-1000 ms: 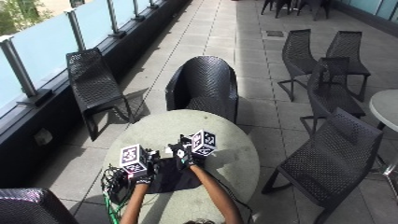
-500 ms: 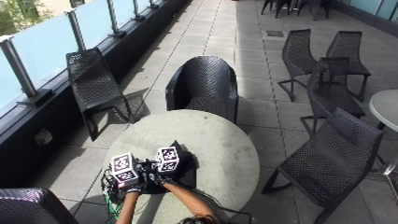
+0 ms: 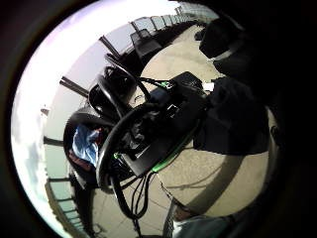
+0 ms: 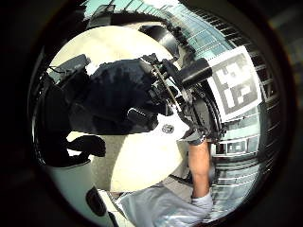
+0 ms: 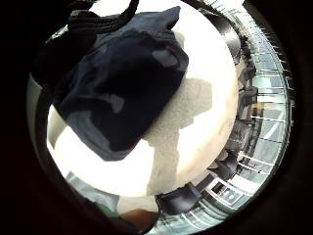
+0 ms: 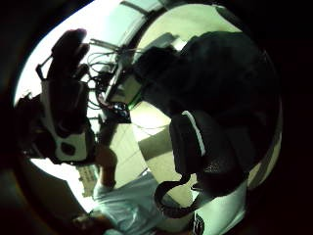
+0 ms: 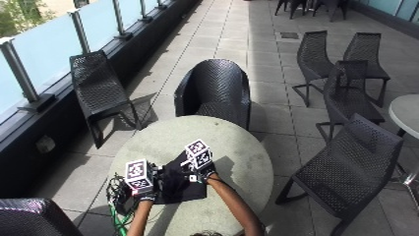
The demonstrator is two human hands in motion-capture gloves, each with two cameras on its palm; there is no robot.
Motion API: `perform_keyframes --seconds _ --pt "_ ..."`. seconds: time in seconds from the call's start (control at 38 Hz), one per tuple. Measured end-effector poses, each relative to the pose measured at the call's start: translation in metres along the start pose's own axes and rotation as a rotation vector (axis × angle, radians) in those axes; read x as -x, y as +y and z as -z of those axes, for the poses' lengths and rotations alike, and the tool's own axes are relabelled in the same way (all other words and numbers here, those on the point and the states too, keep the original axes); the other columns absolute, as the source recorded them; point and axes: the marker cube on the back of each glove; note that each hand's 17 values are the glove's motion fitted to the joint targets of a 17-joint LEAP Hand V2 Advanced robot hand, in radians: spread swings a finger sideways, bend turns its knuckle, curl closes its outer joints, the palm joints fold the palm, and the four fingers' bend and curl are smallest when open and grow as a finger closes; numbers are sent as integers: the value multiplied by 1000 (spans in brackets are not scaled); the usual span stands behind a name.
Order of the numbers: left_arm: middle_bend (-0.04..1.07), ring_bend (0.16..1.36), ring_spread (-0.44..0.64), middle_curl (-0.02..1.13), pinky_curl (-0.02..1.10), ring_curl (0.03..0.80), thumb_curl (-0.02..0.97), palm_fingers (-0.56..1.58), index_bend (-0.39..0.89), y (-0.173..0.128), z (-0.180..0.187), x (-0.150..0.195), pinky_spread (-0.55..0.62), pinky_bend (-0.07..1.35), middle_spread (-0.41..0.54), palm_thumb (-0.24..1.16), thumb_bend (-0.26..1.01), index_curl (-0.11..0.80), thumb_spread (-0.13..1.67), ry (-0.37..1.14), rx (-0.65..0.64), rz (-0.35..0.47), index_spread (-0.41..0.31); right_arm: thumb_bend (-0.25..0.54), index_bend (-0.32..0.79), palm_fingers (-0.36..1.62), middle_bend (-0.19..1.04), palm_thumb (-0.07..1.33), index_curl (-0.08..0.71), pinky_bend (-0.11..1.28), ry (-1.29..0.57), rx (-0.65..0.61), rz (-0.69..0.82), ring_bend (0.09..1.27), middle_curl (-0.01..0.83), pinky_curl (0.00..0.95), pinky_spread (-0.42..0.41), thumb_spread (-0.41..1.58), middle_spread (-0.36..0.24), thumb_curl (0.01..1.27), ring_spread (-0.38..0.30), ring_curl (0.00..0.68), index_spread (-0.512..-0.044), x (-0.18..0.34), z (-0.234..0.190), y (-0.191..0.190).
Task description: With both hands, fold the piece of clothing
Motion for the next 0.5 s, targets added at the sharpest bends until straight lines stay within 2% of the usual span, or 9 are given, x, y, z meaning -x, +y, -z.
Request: perform_keyframes --seconds 0.08,0.16,0.24,0.34,0.5 --pt "170 582 192 330 406 324 408 404 138 0 -3 -10 263 446 26 689 169 317 1571 -9 6 -20 -34 -45 173 263 229 619 196 762 239 -38 -201 473 437 408 34 1087 -96 429 -22 374 -338 -57 -6 -1" --pt "171 584 192 330 405 324 407 402 139 4 -5 -26 272 442 25 660 151 317 1556 -30 15 -49 -33 -27 226 296 231 599 230 658 342 -109 -381 406 427 356 100 1145 -100 407 9 322 -351 -95 14 37" --pt "174 583 199 332 404 324 405 404 138 8 -8 -39 276 441 25 633 135 316 1547 -45 31 -63 -34 -18 219 329 228 595 244 596 322 -228 -483 385 420 327 143 1184 -99 393 24 301 -356 -117 26 66" --pt "175 582 201 333 402 323 405 406 137 11 -16 -50 279 439 25 611 121 315 1539 -55 44 -84 -35 -16 192 370 222 588 264 544 251 -337 -542 380 413 309 177 1222 -103 376 34 297 -358 -140 22 82" --pt "173 581 204 334 402 322 406 406 136 16 -21 -69 278 438 25 593 108 314 1530 -59 62 -121 -40 -8 170 398 207 605 283 497 174 -346 -570 364 405 301 203 1268 -100 366 38 298 -362 -157 9 106"
